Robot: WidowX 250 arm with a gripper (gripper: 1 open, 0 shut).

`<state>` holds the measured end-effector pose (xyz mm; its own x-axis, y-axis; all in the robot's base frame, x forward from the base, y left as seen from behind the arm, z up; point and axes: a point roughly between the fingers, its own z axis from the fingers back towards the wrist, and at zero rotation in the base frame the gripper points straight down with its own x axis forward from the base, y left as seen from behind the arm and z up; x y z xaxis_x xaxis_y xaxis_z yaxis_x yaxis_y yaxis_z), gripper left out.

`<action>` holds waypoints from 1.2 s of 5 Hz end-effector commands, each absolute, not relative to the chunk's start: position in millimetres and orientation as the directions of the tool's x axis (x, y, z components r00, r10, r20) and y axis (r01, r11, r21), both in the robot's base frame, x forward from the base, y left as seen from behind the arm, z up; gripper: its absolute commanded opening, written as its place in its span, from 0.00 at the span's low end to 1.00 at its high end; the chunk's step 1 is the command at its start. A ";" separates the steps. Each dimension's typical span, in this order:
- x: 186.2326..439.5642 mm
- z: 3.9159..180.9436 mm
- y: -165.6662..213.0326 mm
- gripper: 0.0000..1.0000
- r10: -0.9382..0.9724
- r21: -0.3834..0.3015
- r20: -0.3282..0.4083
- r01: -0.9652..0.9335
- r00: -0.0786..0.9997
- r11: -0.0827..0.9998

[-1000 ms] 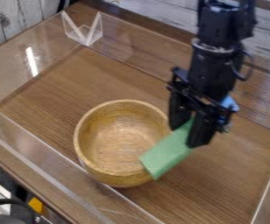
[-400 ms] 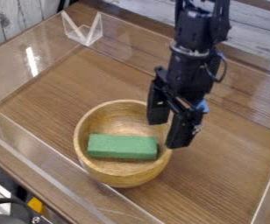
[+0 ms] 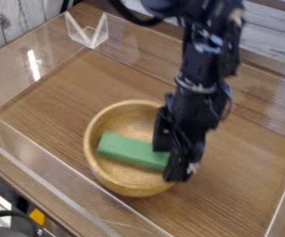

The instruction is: Put the green block in the brown bowl

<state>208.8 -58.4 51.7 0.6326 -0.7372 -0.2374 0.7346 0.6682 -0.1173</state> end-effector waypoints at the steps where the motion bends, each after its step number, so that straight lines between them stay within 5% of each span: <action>1: 205.8 49.0 -66.9 0.00 -0.785 -0.089 -0.224 0.790 0.577 0.606; 3: 202.7 46.8 -57.4 0.00 -0.701 -0.094 -0.221 0.700 0.679 0.708; 6: 187.1 66.3 -52.4 0.00 -0.759 -0.115 -0.218 0.756 0.614 0.645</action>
